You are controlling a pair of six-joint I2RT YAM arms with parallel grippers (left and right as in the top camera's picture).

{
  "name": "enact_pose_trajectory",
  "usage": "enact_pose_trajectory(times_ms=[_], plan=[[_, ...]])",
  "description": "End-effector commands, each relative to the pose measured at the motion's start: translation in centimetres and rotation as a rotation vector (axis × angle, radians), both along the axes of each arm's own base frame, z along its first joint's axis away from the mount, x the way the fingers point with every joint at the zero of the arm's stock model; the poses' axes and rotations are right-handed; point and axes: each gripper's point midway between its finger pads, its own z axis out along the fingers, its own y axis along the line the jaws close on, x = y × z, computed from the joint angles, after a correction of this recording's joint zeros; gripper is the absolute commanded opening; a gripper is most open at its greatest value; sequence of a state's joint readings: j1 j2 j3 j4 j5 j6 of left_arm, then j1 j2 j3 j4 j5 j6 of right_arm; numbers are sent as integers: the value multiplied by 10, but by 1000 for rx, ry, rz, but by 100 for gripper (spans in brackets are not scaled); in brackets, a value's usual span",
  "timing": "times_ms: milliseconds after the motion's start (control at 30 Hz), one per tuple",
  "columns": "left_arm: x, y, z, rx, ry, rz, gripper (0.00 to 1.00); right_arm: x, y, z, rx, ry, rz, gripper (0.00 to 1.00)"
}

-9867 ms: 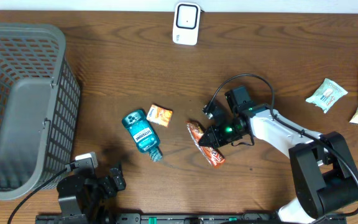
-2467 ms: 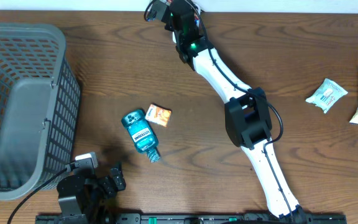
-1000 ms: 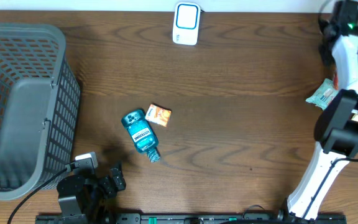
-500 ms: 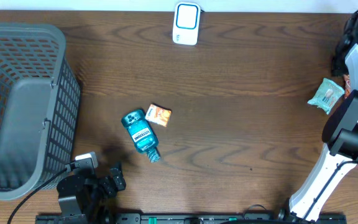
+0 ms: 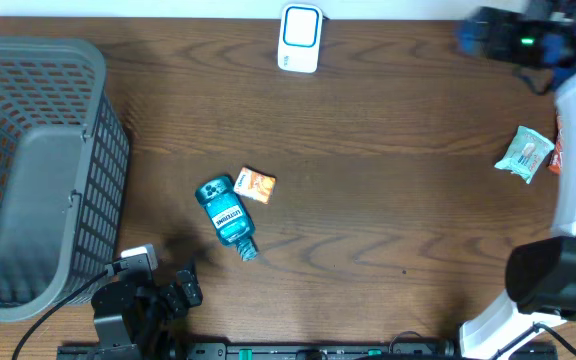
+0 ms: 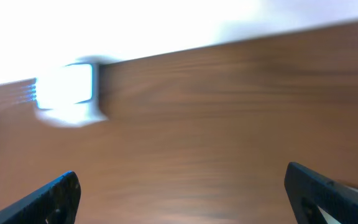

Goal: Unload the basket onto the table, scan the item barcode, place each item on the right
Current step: 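Move the open right gripper down onto the small orange packet, then close the right gripper on the orange packet and lift it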

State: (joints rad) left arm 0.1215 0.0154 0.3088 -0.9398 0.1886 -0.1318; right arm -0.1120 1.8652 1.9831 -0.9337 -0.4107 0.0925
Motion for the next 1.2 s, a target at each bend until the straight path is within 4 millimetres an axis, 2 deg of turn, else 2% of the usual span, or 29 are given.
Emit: enact_pose_trajectory(times_ms=[0, 100, 167, 200, 233, 267, 333, 467, 500, 667, 1067, 1167], plan=[[-6, -1, -8, -10, 36, 2, 98, -24, 107, -24, 249, 134, 285, 99], [-6, -1, -8, -9, 36, 2, 98, -46, 164, -52, 257, 233, 379, 99], [-6, -1, -8, -9, 36, 2, 98, -65, 199, -81, 237, 322, 421, 97], [-6, -1, -8, -9, 36, 2, 98, -73, 210, -98, 219, 376, 412, 91], [-6, -1, -8, -9, 36, 2, 98, -81, 218, -116, 198, 436, 379, 90], [-5, -1, -8, -10, 36, 2, 98, -86, 221, -129, 186, 480, 346, 91], [-6, -1, -8, -9, 36, 2, 98, -101, 238, -162, 195, 600, 274, 99], [-6, -1, -8, -9, 36, 2, 98, -125, 276, -203, 273, 742, 248, 99], [-6, -1, -8, -9, 36, 2, 98, -128, 283, -211, 278, 753, 256, 97], [-6, -1, -8, -9, 36, 2, 98, -142, 302, -237, 284, 848, 196, 87], [-6, -1, -8, -9, 36, 2, 98, -150, 312, -262, 120, 798, -63, 83], [-6, -1, -8, -9, 36, 2, 98, -150, 320, -266, 116, 772, -67, 80]])
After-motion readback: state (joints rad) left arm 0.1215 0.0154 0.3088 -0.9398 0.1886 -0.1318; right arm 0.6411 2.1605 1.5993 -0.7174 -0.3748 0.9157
